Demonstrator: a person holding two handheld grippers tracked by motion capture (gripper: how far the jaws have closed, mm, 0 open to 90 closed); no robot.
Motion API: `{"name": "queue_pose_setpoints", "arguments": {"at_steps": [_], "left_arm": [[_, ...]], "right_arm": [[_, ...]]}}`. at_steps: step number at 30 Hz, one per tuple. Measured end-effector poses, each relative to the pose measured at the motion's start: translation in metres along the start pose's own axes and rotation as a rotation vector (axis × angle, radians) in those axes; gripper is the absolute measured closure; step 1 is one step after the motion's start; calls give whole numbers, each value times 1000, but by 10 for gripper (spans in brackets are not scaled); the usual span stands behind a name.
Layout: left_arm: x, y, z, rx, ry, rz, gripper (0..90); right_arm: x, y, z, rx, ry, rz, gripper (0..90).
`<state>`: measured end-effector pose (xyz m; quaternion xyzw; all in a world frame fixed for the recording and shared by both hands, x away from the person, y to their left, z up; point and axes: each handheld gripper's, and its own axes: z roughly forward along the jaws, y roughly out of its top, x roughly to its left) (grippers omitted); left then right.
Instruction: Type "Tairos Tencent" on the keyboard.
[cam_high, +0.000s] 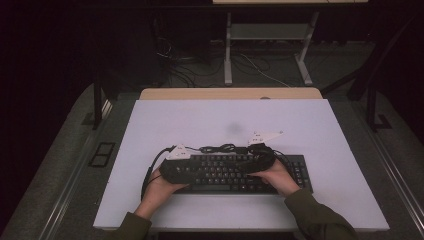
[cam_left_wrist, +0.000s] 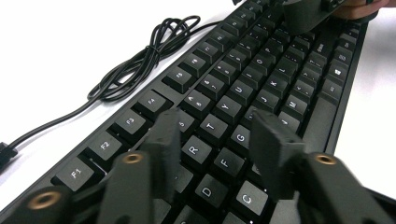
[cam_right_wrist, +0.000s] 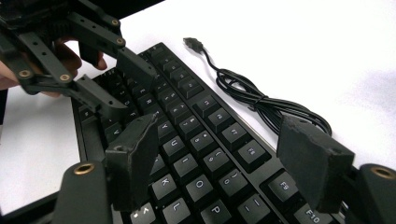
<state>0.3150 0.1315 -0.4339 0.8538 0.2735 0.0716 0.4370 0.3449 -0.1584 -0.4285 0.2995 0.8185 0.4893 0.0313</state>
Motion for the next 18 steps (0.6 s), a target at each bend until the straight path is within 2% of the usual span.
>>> {"name": "queue_pose_setpoints", "arguments": {"at_steps": [2,8,18], "left_arm": [[-1,-1,-1,13,4,6,444],[-3,-3,-1,9,-3,-5,331],[-3,-6,-5,-7,22,-22,192]], "right_arm": [[0,-1,0,2,1,3,295],[2,-3,-3,8,-8,-9,338],[6,-6,-6,32,3,-30,565]]}}
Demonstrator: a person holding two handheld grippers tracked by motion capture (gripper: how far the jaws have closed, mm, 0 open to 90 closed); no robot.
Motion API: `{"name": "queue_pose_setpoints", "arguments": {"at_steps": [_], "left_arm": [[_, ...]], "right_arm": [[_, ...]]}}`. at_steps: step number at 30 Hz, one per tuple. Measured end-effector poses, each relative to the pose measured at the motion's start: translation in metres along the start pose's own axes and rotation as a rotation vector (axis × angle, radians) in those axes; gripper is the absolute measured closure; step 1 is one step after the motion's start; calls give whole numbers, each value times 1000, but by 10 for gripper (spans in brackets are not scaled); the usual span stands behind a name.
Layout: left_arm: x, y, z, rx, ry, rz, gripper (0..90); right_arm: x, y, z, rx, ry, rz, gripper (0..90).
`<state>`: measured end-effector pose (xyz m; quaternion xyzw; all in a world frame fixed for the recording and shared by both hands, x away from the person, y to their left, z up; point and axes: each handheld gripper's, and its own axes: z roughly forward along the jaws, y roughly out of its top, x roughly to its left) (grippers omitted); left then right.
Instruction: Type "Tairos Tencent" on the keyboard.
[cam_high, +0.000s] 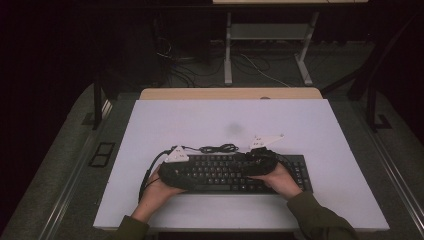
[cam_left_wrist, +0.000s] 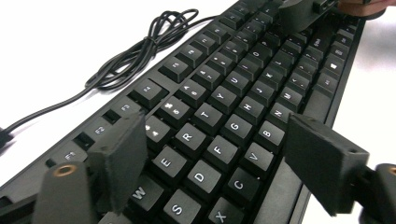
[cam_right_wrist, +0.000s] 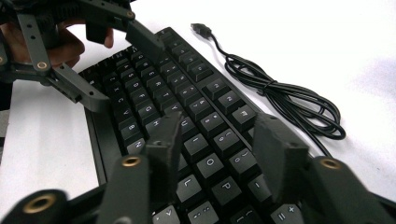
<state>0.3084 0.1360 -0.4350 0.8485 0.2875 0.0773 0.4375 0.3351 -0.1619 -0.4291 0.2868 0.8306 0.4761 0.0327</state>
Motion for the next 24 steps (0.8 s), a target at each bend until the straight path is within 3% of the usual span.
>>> {"name": "queue_pose_setpoints", "arguments": {"at_steps": [12,24], "left_arm": [[1,-2,-1,0,16,-3,132],[1,-1,-2,-4,24,2,72]], "right_arm": [[1,0,-5,34,17,-13,892],[2,0,0,68,9,-26,894]]}}
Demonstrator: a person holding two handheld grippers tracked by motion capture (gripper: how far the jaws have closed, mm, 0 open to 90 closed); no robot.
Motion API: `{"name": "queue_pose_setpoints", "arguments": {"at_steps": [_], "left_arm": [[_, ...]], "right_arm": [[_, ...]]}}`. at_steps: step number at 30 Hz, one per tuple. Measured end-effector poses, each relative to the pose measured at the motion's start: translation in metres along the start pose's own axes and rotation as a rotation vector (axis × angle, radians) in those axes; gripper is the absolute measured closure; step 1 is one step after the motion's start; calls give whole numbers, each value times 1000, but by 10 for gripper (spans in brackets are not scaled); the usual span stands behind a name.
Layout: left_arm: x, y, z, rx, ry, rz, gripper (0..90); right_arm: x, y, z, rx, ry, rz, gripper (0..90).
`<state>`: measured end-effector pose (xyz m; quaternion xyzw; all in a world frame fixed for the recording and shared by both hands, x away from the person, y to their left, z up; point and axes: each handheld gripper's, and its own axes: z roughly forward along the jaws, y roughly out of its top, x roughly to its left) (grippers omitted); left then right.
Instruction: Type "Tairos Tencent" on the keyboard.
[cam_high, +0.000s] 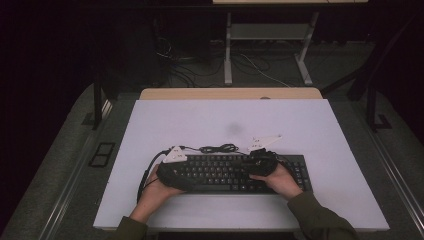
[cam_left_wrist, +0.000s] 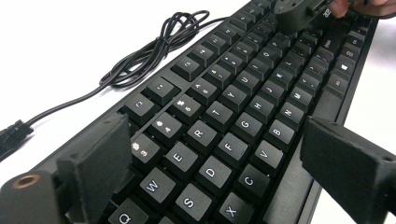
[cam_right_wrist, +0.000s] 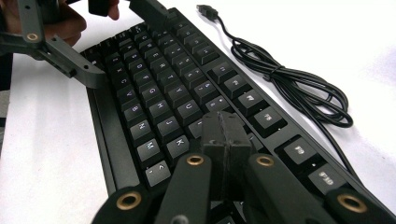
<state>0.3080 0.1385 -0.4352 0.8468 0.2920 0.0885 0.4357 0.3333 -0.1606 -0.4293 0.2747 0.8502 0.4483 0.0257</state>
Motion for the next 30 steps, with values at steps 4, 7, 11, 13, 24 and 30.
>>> {"name": "queue_pose_setpoints", "arguments": {"at_steps": [4,7,11,13,24,30], "left_arm": [[0,0,-1,-3,1,1,31],[-1,1,-2,-6,8,10,17],[-1,1,-3,-14,9,1,13],[-1,1,-3,-16,10,0,13],[2,0,-6,-17,16,0,13],[3,0,-8,-20,20,1,13]], "right_arm": [[1,1,4,17,-5,-5,894],[2,1,8,29,-11,-10,894],[2,2,12,41,-13,-12,894],[2,2,14,45,-15,-13,894],[5,1,19,75,-19,-20,894],[3,1,18,68,-24,-25,893]]}}
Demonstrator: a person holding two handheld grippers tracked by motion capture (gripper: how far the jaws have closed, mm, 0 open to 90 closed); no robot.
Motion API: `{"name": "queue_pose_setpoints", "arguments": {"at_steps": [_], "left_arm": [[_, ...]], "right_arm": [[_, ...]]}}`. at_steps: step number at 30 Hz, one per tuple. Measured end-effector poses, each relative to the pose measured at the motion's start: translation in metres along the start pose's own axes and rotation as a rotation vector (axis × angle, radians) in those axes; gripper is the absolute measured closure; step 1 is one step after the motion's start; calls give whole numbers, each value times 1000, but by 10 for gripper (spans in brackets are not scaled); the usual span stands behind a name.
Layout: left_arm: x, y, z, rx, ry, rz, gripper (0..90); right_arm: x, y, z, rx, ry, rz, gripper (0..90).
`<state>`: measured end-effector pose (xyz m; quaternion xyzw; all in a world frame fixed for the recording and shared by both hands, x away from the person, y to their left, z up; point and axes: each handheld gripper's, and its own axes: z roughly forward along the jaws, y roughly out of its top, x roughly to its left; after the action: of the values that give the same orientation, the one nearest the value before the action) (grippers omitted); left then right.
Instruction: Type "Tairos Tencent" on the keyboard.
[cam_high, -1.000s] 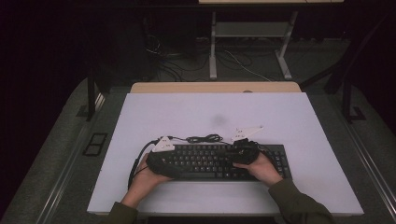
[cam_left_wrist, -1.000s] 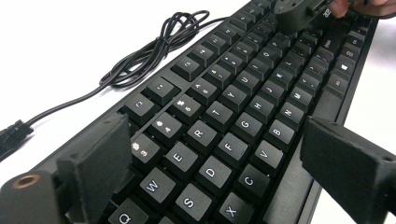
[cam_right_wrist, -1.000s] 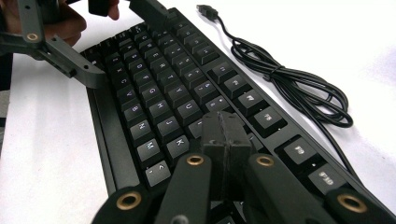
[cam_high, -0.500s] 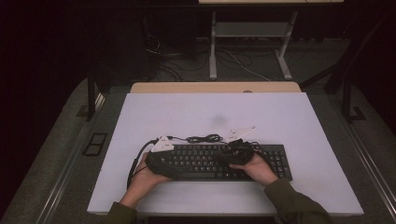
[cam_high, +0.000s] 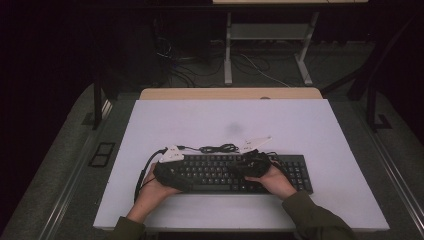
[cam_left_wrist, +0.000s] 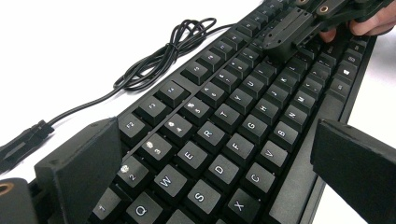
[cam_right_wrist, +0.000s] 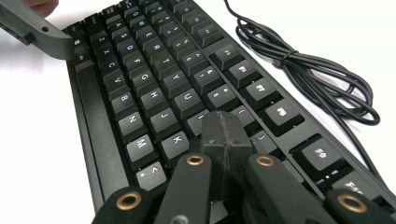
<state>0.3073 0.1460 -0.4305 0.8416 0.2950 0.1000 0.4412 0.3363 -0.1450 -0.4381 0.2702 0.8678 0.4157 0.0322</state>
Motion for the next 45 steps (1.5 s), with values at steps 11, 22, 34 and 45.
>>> {"name": "queue_pose_setpoints", "arguments": {"at_steps": [11,22,34,45], "left_arm": [[1,-1,-1,-3,4,0,16],[2,-2,-6,7,1,2,53],[5,-6,-15,9,-18,1,226],[9,-9,-22,9,-33,11,512]], "right_arm": [[-3,3,-8,-51,13,17,820],[-8,4,-14,-90,23,42,570],[-11,4,-16,-117,-2,57,366],[-12,3,-15,-130,-8,60,317]]}}
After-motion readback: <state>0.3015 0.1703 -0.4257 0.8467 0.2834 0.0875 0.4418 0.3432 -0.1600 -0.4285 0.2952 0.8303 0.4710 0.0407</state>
